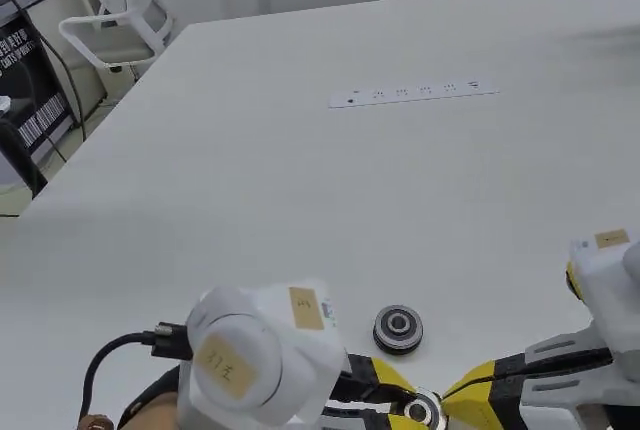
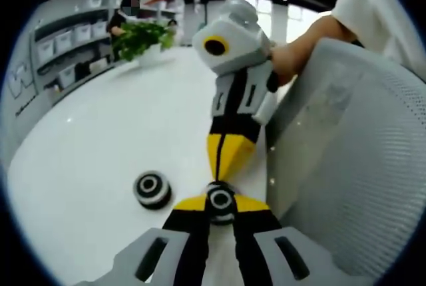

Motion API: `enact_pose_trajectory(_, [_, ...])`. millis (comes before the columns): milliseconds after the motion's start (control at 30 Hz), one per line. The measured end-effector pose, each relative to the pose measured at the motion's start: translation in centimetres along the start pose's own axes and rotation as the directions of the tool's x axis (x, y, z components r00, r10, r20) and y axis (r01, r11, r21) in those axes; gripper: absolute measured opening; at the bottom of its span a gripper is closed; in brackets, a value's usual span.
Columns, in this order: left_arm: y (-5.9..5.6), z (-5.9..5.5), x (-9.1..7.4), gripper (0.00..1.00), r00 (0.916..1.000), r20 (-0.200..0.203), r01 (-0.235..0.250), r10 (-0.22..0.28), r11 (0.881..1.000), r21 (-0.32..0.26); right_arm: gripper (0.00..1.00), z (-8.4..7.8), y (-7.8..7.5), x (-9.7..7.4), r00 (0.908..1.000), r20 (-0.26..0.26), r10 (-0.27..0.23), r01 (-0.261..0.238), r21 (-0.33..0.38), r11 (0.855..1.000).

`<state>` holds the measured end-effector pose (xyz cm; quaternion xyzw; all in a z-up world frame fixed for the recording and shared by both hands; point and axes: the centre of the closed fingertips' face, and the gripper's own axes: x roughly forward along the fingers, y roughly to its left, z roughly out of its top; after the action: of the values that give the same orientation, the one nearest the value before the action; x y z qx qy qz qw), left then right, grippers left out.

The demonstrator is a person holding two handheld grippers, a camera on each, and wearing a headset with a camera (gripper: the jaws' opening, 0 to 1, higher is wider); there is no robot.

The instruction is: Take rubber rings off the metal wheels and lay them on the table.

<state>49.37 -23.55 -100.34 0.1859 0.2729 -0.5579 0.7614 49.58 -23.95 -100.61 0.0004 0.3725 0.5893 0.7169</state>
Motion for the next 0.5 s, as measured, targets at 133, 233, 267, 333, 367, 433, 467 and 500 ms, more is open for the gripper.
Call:
enact_pose_trajectory(133, [0.0,-0.1,0.0,0.13,1.0000,-0.004,-0.003,0.003,1.000,0.008,0.00,0.4,0.7,0.1,0.9993,0.019,0.032,-0.032,0.010,0.999])
enact_pose_trajectory(233, [0.0,-0.1,0.0,0.13,1.0000,-0.003,-0.003,0.003,1.000,0.008,0.00,0.7,1.1,0.1,0.9978,0.037,0.055,-0.055,0.015,0.998])
enact_pose_trajectory(267, [0.0,-0.1,0.0,0.13,1.0000,-0.002,-0.002,0.002,1.000,0.010,0.00,0.8,1.2,0.0,0.9965,0.051,0.066,-0.068,0.033,0.997])
enact_pose_trajectory(333, [0.0,-0.1,0.0,0.13,1.0000,-0.002,-0.004,0.004,1.000,0.011,0.00,1.0,1.6,0.0,0.9923,0.076,0.098,-0.102,0.059,0.993])
enact_pose_trajectory(367, [0.0,-0.1,0.0,0.13,1.0000,0.000,-0.005,0.005,1.000,0.013,0.00,1.6,1.7,0.0,0.9897,0.104,0.099,-0.105,0.060,0.993])
enact_pose_trajectory(433, [0.0,-0.1,0.0,0.13,1.0000,0.002,-0.007,0.007,1.000,0.012,0.00,1.4,1.2,0.0,0.9955,0.070,0.064,-0.066,0.027,0.997])
enact_pose_trajectory(467, [0.0,0.0,0.0,0.13,1.0000,0.003,-0.009,0.008,1.000,0.011,0.00,1.4,1.2,0.0,0.9954,0.070,0.065,-0.067,0.029,0.997])
enact_pose_trajectory(500, [0.0,-0.1,0.0,0.13,1.0000,0.003,-0.009,0.009,1.000,0.011,0.00,1.2,1.0,0.0,0.9961,0.067,0.057,-0.059,0.035,0.998])
